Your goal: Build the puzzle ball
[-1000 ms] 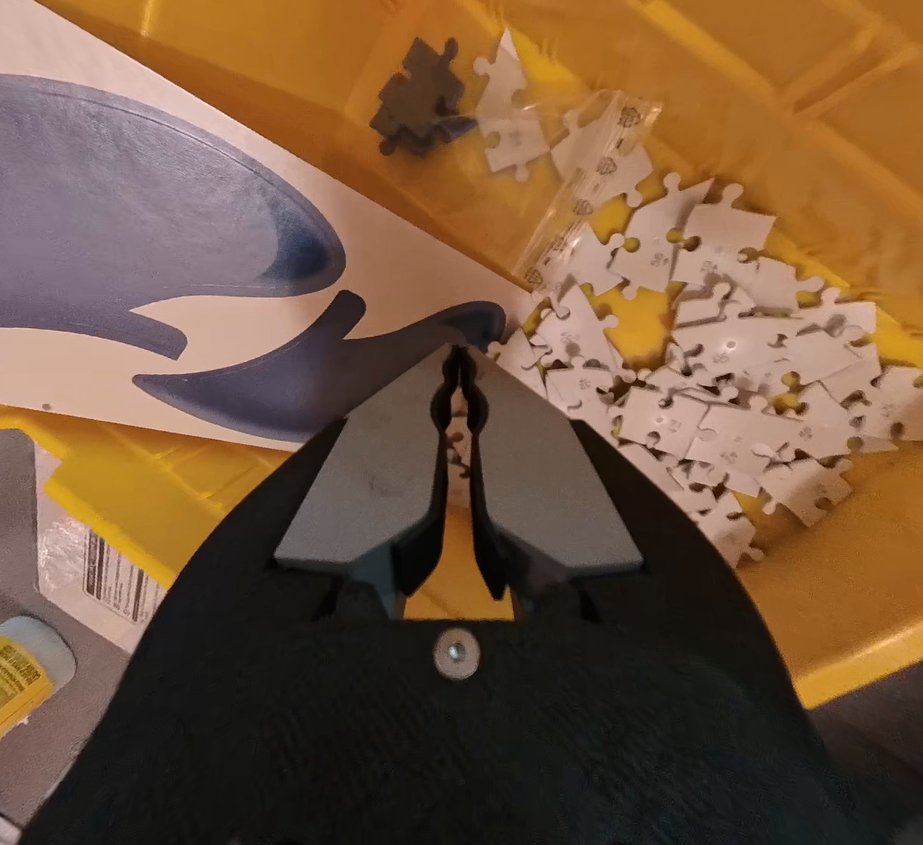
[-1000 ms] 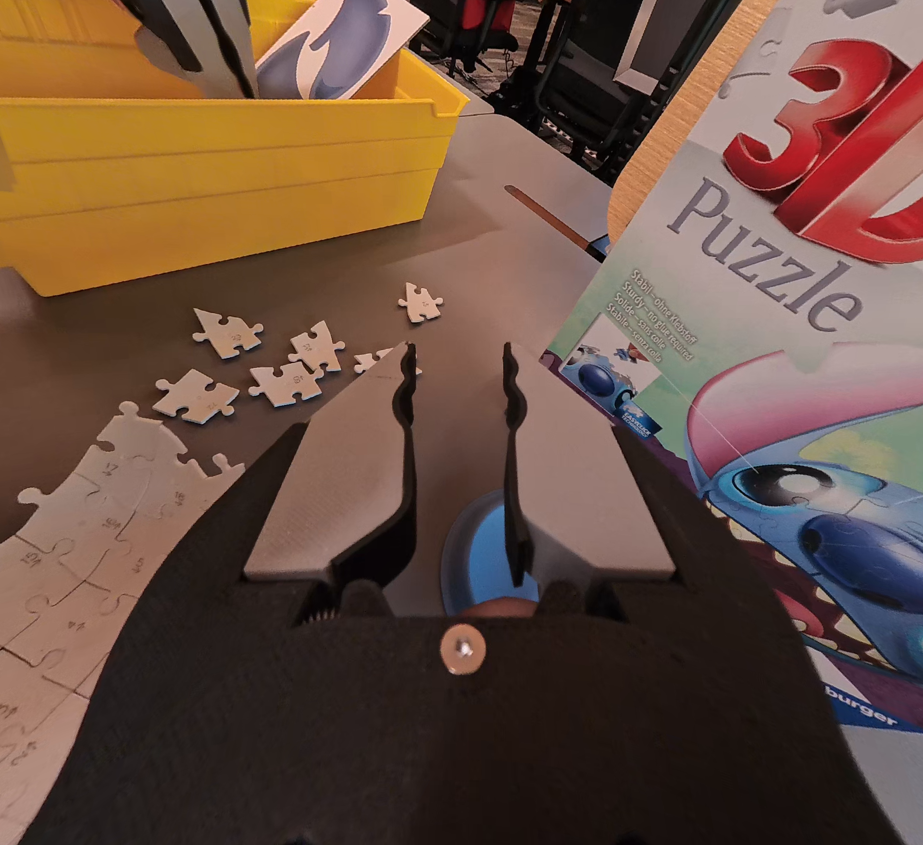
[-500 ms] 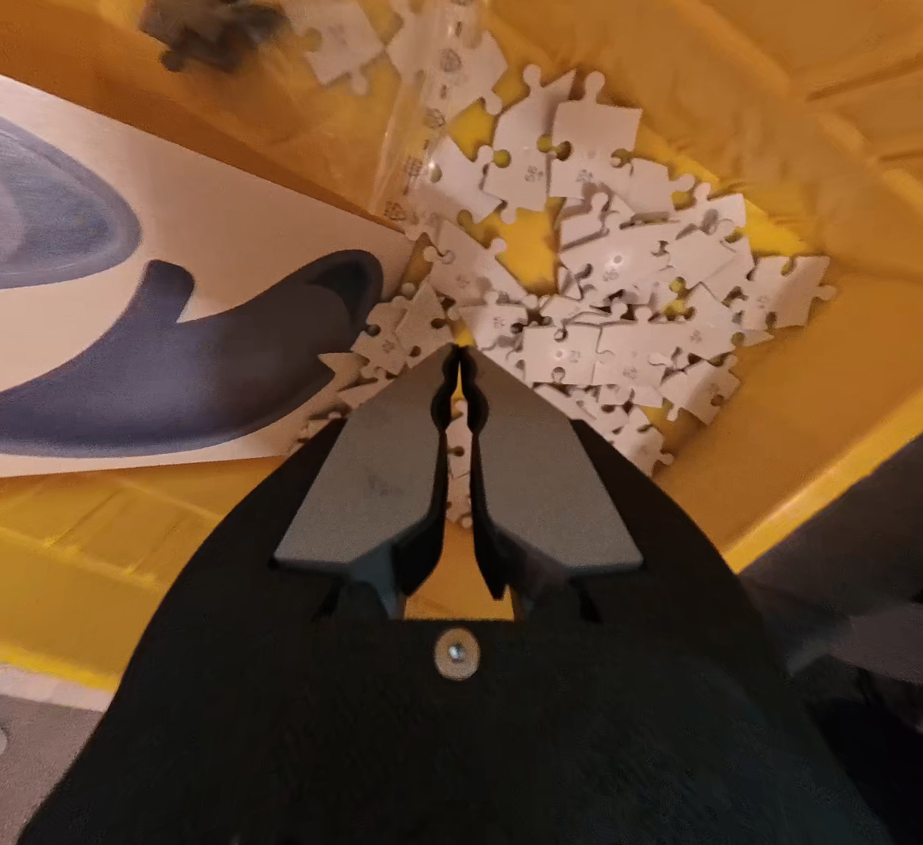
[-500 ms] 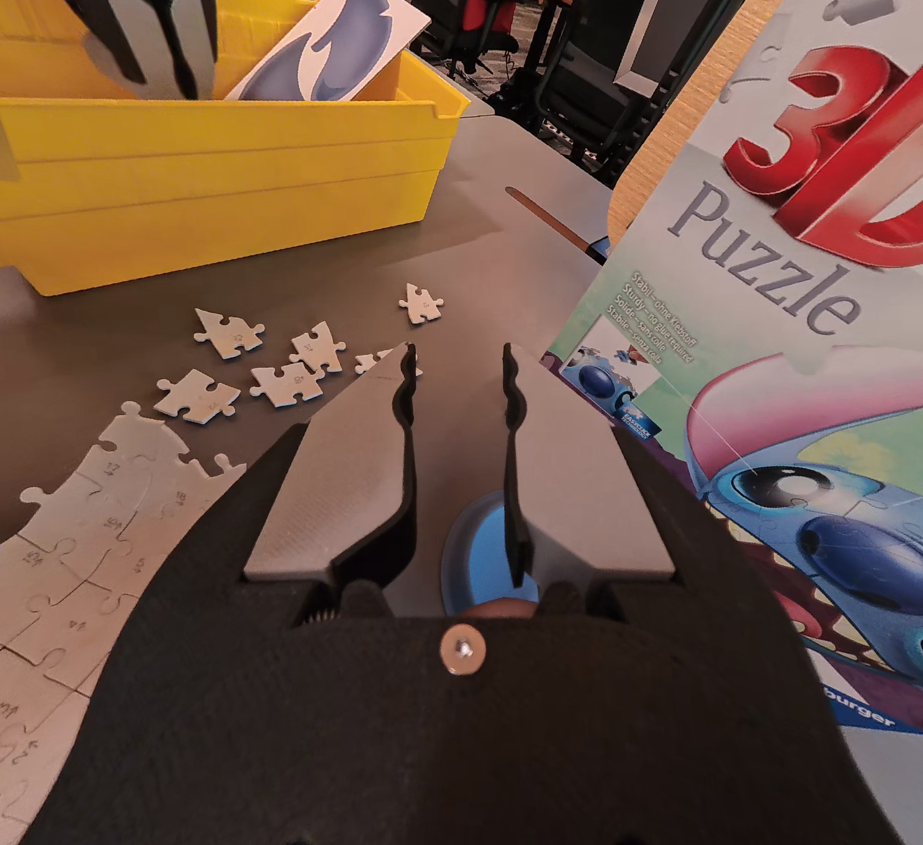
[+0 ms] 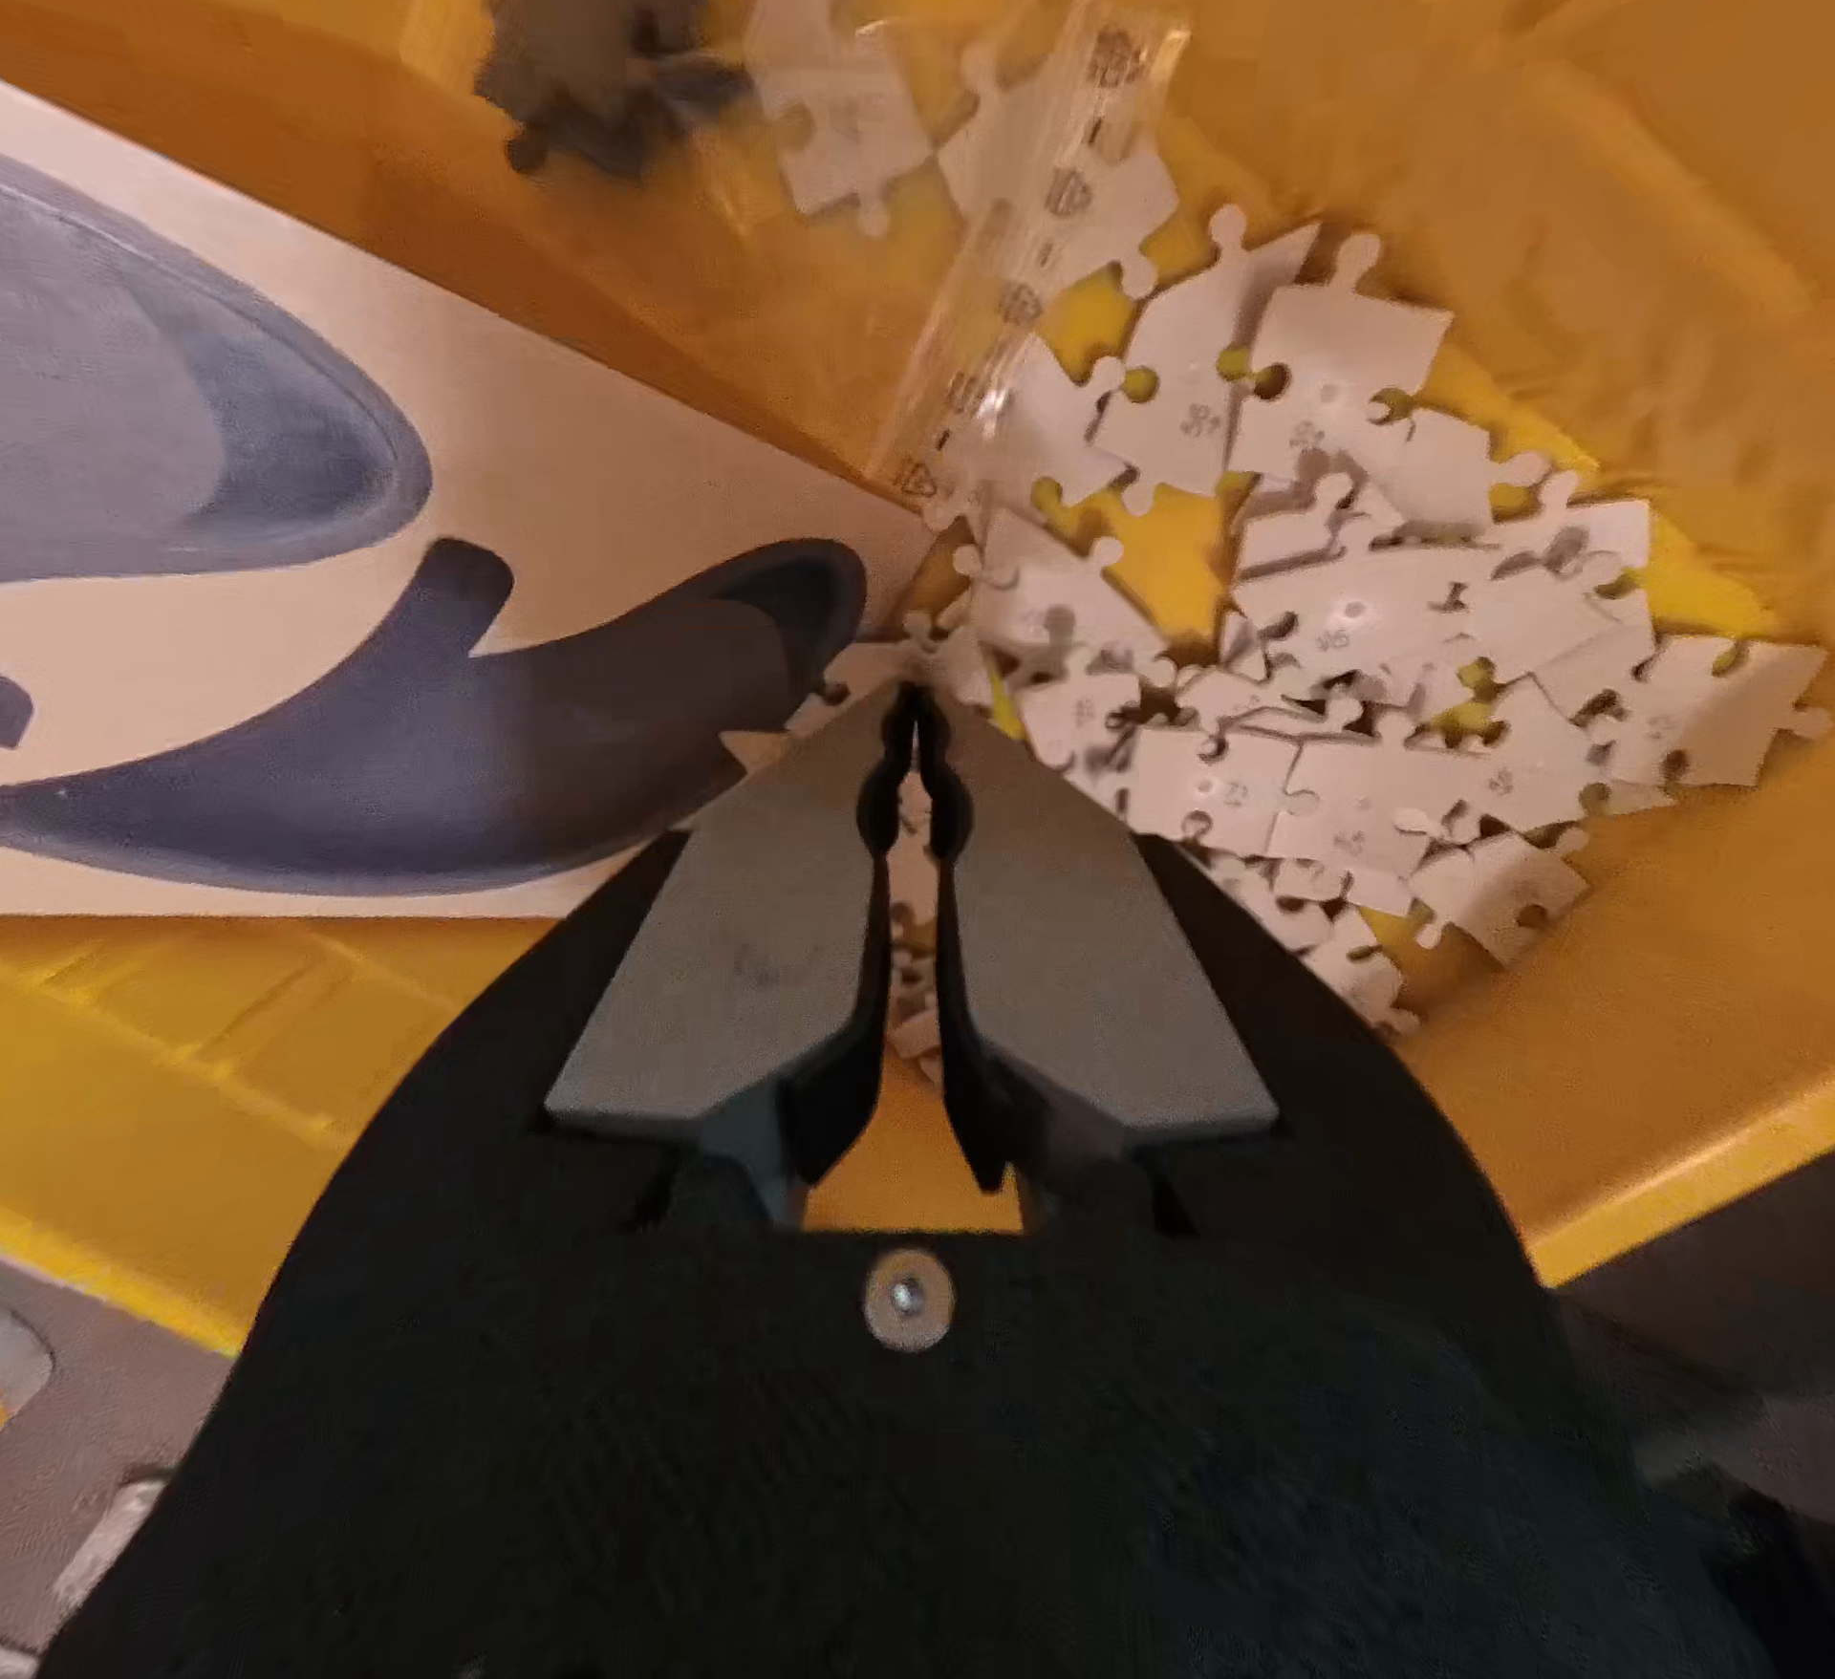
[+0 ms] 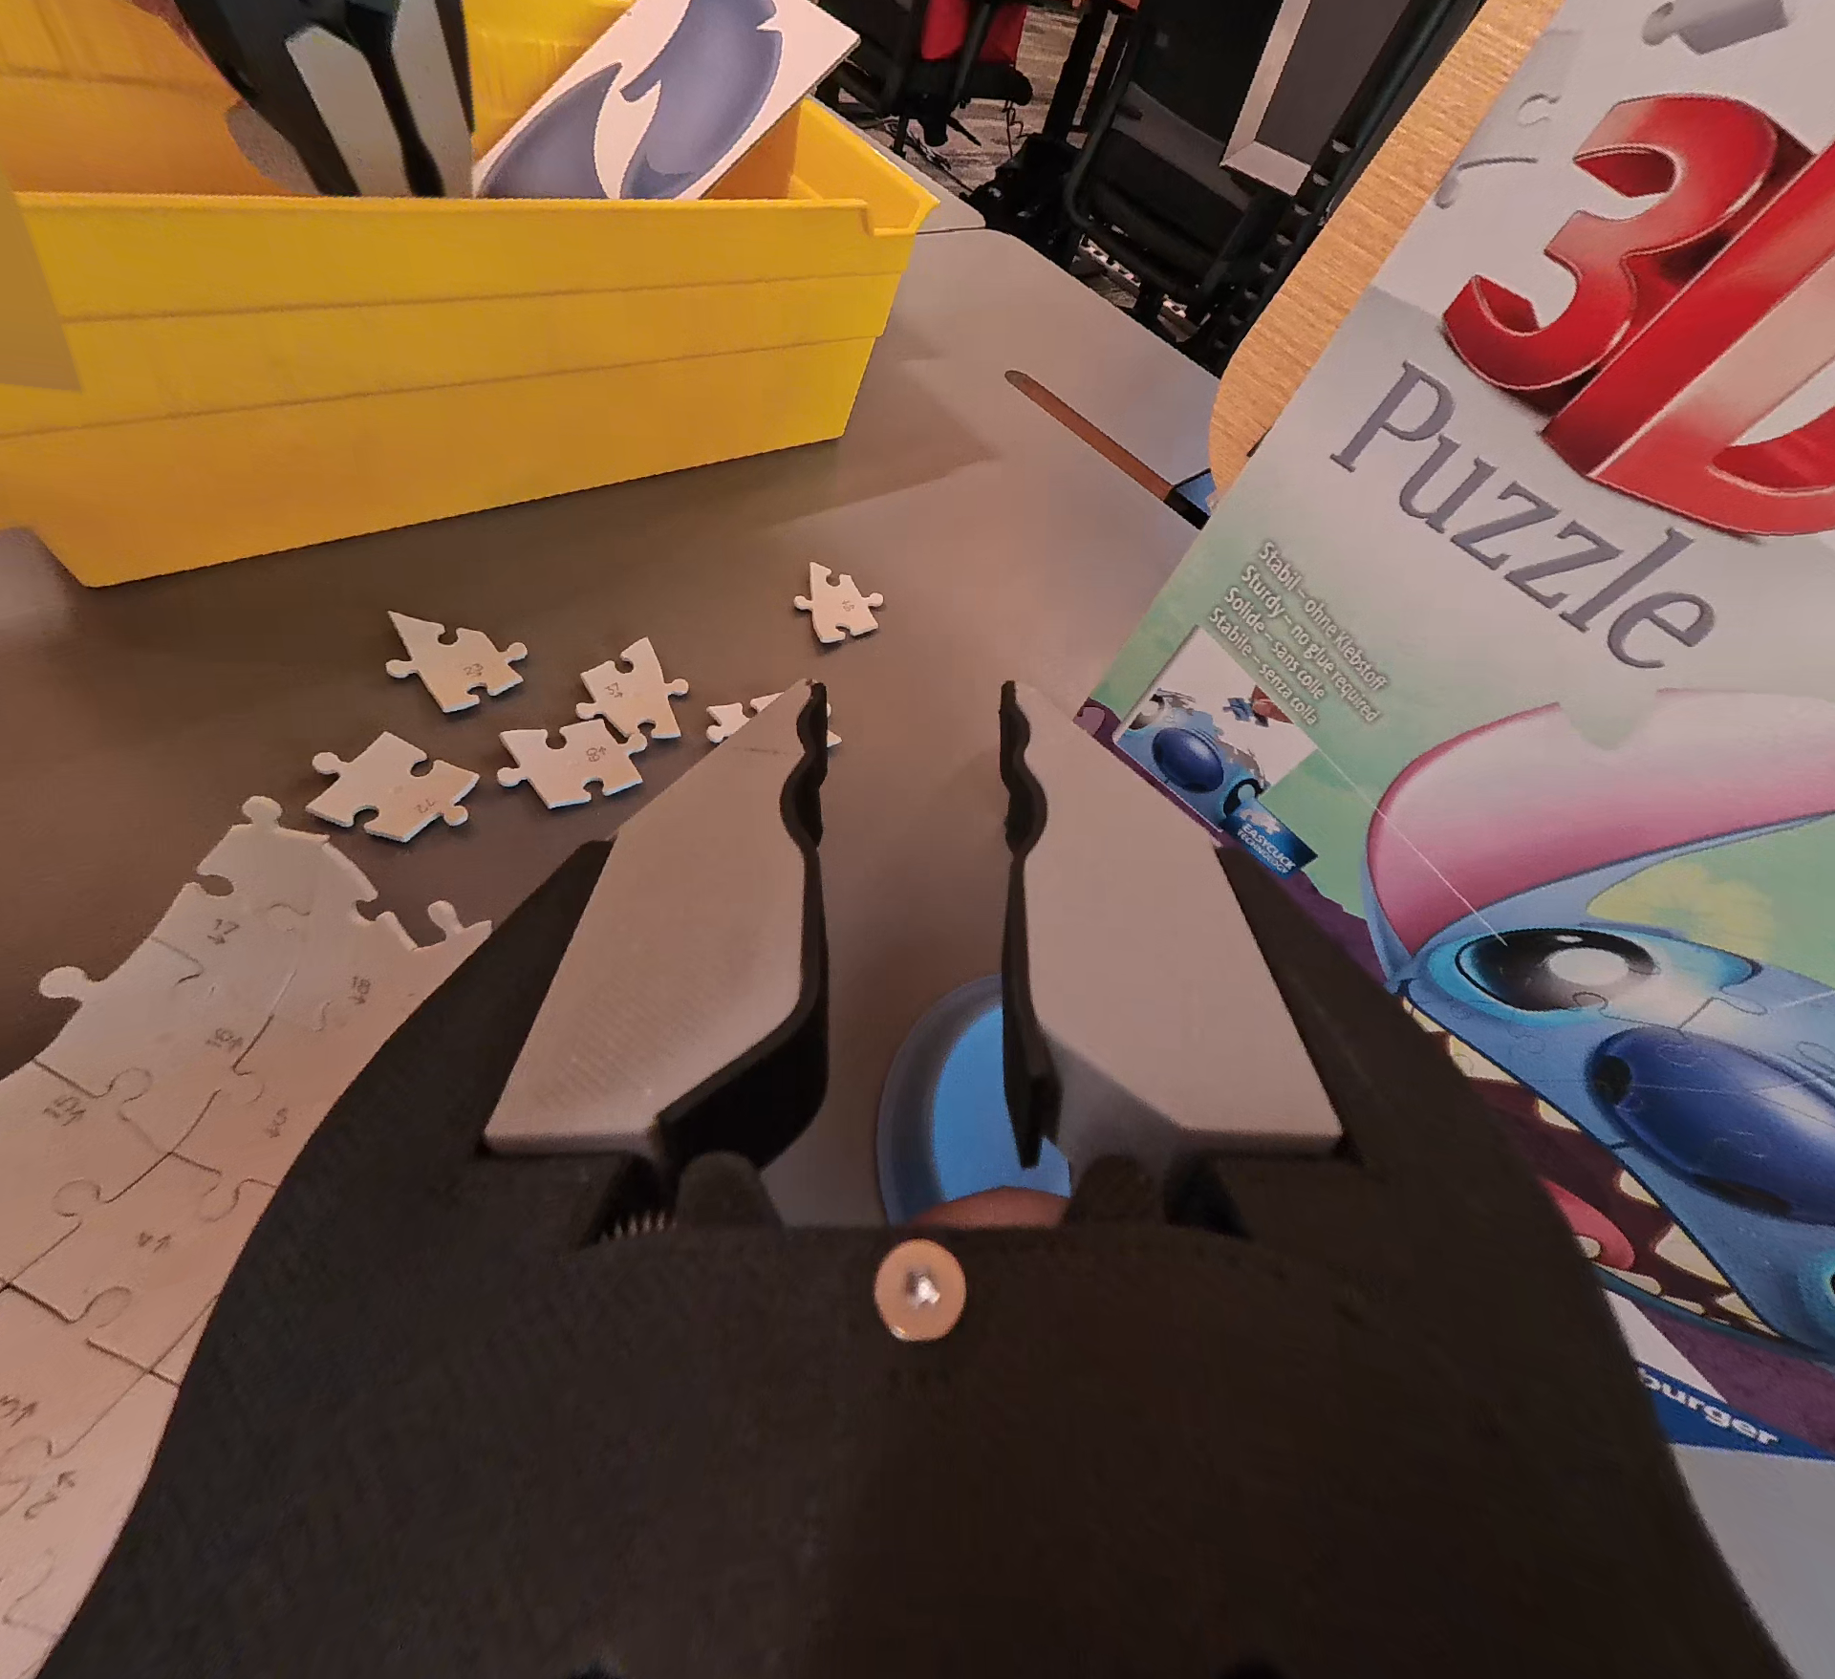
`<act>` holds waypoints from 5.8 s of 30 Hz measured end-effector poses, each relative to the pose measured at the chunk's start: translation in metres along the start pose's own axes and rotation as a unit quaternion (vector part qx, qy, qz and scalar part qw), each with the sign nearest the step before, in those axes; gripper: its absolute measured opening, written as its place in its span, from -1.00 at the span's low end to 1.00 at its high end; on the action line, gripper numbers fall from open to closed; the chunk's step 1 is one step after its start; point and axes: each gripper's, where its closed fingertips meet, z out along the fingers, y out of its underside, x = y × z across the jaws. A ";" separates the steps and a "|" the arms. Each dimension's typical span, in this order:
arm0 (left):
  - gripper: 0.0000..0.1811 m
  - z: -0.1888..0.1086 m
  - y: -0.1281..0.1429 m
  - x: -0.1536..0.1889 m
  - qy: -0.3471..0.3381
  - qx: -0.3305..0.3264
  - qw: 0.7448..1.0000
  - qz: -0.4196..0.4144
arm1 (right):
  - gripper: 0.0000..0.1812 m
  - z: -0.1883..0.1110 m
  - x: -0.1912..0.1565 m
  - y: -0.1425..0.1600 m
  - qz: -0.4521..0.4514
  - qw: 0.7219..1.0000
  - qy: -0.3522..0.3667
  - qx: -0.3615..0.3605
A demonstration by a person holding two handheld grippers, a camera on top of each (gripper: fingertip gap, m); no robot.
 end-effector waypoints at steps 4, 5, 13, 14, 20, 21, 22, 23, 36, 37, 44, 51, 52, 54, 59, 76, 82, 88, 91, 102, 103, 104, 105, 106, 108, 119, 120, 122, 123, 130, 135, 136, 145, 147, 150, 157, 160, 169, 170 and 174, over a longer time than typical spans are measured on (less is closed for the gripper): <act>-1.00 -0.002 0.015 0.019 0.041 -0.031 0.999 0.009 | -0.65 0.000 0.000 0.001 -0.001 1.000 0.000 -0.001; -1.00 -0.003 0.017 0.021 0.043 -0.035 0.998 0.014 | -0.65 0.000 0.000 0.000 -0.001 1.000 0.000 -0.001; -1.00 -0.041 0.012 -0.038 -0.035 0.048 0.995 -0.075 | -0.65 0.000 0.000 -0.001 -0.001 1.000 0.000 0.001; -1.00 -0.038 0.014 -0.041 -0.039 0.041 0.995 -0.078 | -0.65 0.000 -0.001 0.000 -0.001 1.000 -0.001 -0.001; -1.00 -0.011 0.028 -0.036 -0.058 -0.043 0.995 -0.066 | -0.66 -0.001 0.000 -0.001 -0.001 1.000 0.001 0.002; -1.00 -0.007 0.033 -0.033 -0.056 -0.063 0.994 -0.064 | -0.66 -0.001 0.000 -0.001 -0.001 1.000 0.001 0.002; -1.00 -0.003 0.037 -0.030 -0.053 -0.082 0.994 -0.059 | -0.65 -0.001 0.000 -0.001 -0.001 1.000 0.001 0.002; -1.00 -0.001 0.040 -0.025 -0.047 -0.093 0.993 -0.049 | -0.65 -0.001 0.000 -0.001 -0.002 1.000 0.001 0.001; -1.00 -0.021 0.050 -0.030 -0.048 -0.089 0.994 -0.032 | -0.65 0.000 -0.001 0.001 -0.002 1.000 0.000 -0.002; -1.00 -0.021 0.045 -0.028 -0.042 -0.077 0.996 -0.034 | -0.65 0.000 0.000 0.000 -0.003 1.000 0.000 -0.001; -1.00 -0.024 0.005 -0.014 0.015 0.021 0.999 -0.034 | -0.65 0.000 -0.001 -0.001 -0.003 1.000 0.000 0.000; -0.98 -0.028 -0.030 0.036 0.166 0.084 0.982 -0.039 | -0.65 -0.001 0.000 -0.001 -0.004 1.000 0.002 0.001; -0.98 -0.025 -0.029 0.034 0.150 0.080 0.985 -0.031 | -0.65 -0.001 0.000 -0.001 -0.003 1.000 0.001 0.001; -0.99 -0.015 -0.022 0.028 0.115 0.055 0.992 -0.016 | -0.65 0.000 0.000 -0.001 -0.003 1.000 0.001 0.001; -1.00 -0.010 0.002 0.010 0.067 -0.003 0.997 -0.033 | -0.66 -0.002 0.000 -0.002 -0.004 1.000 0.003 0.003; -0.67 -0.007 -0.019 0.021 0.068 0.033 0.997 0.006 | -0.66 -0.001 0.001 -0.001 -0.004 1.000 0.003 0.001; -0.49 -0.006 -0.021 0.024 0.074 0.036 0.997 0.012 | -0.66 -0.001 0.001 -0.001 -0.004 1.000 0.004 0.001; -0.61 -0.002 -0.023 0.028 0.066 0.036 0.997 0.030 | -0.66 -0.002 0.001 -0.001 -0.004 1.000 0.004 0.001; -0.61 -0.003 -0.020 0.025 0.065 0.029 0.997 0.032 | -0.66 -0.002 0.001 -0.001 -0.005 1.000 0.004 0.001; -0.61 -0.033 -0.011 -0.008 0.053 0.071 0.996 -0.015 | -0.66 0.000 -0.002 0.000 -0.007 1.000 -0.001 -0.002; -0.61 -0.032 -0.010 -0.009 0.058 0.068 0.996 -0.020 | -0.66 0.000 -0.002 0.000 -0.007 1.000 -0.001 -0.003; -0.61 -0.029 -0.008 -0.007 0.063 0.062 0.996 -0.022 | -0.66 0.001 -0.002 0.001 -0.007 1.000 -0.001 -0.004; -0.61 -0.025 -0.008 -0.005 0.066 0.056 0.996 -0.019 | -0.66 0.001 -0.002 0.002 -0.008 1.000 -0.001 -0.005; -0.61 -0.021 -0.007 -0.003 0.066 0.045 0.997 -0.013 | -0.66 0.001 -0.001 0.002 -0.008 1.000 -0.001 -0.006; -0.61 -0.013 -0.003 -0.001 0.053 0.023 0.998 0.002 | -0.66 0.000 -0.001 0.001 -0.008 1.000 0.000 -0.004; -0.54 -0.018 -0.015 0.014 0.071 0.049 0.996 0.027 | -0.66 0.000 -0.002 0.000 -0.009 1.000 -0.001 -0.002; -0.54 -0.017 -0.017 0.020 0.078 0.052 0.995 0.037 | -0.66 0.000 -0.002 0.000 -0.008 1.000 0.000 -0.002; -0.53 -0.012 -0.018 0.023 0.065 0.044 0.996 0.051 | -0.66 -0.001 -0.001 0.000 -0.008 1.000 0.000 -0.002; -0.51 -0.009 -0.016 0.021 0.055 0.035 0.996 0.056 | -0.66 -0.001 -0.001 -0.001 -0.009 1.000 0.001 -0.002; -0.55 0.000 -0.018 0.025 0.069 0.034 0.995 0.057 | -0.66 -0.005 0.002 -0.005 -0.009 1.000 0.007 0.007; -0.54 0.000 -0.018 0.025 0.071 0.040 0.995 0.063 | -0.66 -0.007 0.002 -0.008 -0.009 1.000 0.007 0.011; -0.54 0.000 -0.018 0.025 0.073 0.042 0.995 0.062 | -0.66 -0.007 0.002 -0.008 -0.011 1.000 0.007 0.010; -0.61 -0.001 -0.017 0.025 0.066 0.037 0.994 0.073 | -0.66 -0.005 0.002 -0.005 -0.014 1.000 0.010 0.005; -0.61 -0.003 -0.017 0.023 0.057 0.039 0.994 0.078 | -0.67 -0.005 0.001 -0.005 -0.015 1.000 0.009 0.005; -0.61 -0.010 -0.019 0.021 0.052 0.050 0.994 0.081 | -0.67 -0.005 0.001 -0.006 -0.015 1.000 0.008 0.006; -0.62 -0.059 -0.028 -0.001 0.015 0.131 0.990 0.047 | -0.67 -0.006 0.003 -0.006 -0.013 1.000 0.010 0.006; -0.61 -0.083 -0.042 0.006 0.024 0.180 0.982 0.041 | -0.67 -0.007 0.005 -0.006 -0.011 1.000 0.013 0.007; -0.61 -0.110 -0.099 0.083 0.070 0.219 0.970 0.085 | -0.67 -0.018 0.005 -0.023 -0.019 0.999 0.023 0.039; -0.61 -0.109 -0.105 0.091 0.071 0.217 0.969 0.089 | -0.67 -0.019 0.004 -0.024 -0.020 0.999 0.023 0.042; -0.61 -0.091 -0.121 0.111 0.082 0.192 0.974 0.090 | -0.68 -0.021 0.003 -0.027 -0.024 0.998 0.026 0.047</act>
